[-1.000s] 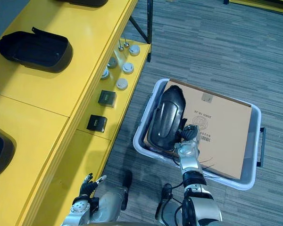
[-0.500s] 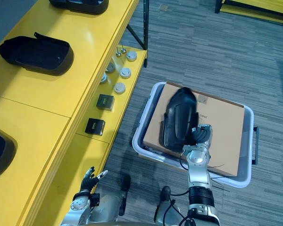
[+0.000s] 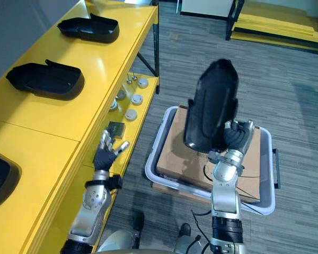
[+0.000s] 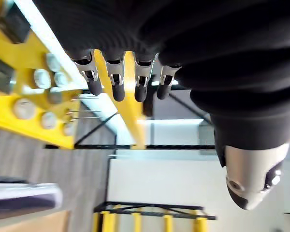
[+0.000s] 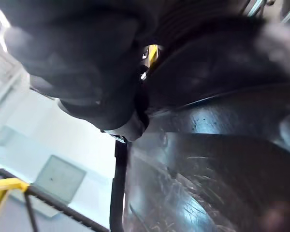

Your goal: Walk over and take plastic housings, then place them on the shelf

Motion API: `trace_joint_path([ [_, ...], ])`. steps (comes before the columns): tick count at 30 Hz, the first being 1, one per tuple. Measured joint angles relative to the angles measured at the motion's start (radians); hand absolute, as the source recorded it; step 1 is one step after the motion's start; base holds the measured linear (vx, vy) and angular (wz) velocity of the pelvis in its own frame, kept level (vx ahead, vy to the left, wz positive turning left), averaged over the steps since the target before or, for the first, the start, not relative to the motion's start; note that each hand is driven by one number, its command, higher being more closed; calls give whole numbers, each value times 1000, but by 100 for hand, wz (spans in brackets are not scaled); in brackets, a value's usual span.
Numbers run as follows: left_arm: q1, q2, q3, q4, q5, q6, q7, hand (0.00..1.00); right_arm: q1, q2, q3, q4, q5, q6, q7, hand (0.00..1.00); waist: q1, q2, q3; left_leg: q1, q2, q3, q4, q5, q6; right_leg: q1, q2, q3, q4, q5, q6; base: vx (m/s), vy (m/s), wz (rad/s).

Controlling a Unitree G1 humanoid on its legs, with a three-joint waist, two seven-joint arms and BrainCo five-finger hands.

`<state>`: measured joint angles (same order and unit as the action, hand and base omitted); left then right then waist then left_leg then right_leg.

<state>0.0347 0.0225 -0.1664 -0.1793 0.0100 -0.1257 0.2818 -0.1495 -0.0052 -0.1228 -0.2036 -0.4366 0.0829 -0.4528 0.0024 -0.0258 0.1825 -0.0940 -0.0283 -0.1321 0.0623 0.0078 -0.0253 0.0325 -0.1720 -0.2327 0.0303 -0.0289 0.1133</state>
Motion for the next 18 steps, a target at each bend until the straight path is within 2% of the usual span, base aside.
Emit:
trace_joint_path([
  [5, -25, 1, -39, -67, -6, -10, 17, 0, -3, 14, 98, -61, -42, -18, 20, 100, -10, 1, -39, 14, -5, 3, -19, 5, 7, 2, -5, 7, 0, 0, 0, -7, 10, -2],
  [11, -81, 1, -120, -66, -64, -7, 23, 0, -23, 22, 223, -132, -78, -37, 42, 100, -16, -1, -53, 32, -5, 11, -31, 10, 11, 8, -6, 15, 1, 0, 0, -38, 16, -5],
  [15, -121, -2, -189, -41, -88, 11, 24, 0, -24, 26, 316, -140, -85, -51, 46, 100, -20, -1, -96, 39, -6, 14, -64, 27, 12, -1, -5, 17, 1, 0, 0, -9, 2, -1],
  [18, -143, -15, -188, -8, -98, 14, 39, 0, -39, 31, 339, -141, -87, -56, 43, 100, -20, -1, -106, 46, -6, 16, -66, 28, 12, 3, -5, 19, 1, 0, -1, -4, 3, -1],
])
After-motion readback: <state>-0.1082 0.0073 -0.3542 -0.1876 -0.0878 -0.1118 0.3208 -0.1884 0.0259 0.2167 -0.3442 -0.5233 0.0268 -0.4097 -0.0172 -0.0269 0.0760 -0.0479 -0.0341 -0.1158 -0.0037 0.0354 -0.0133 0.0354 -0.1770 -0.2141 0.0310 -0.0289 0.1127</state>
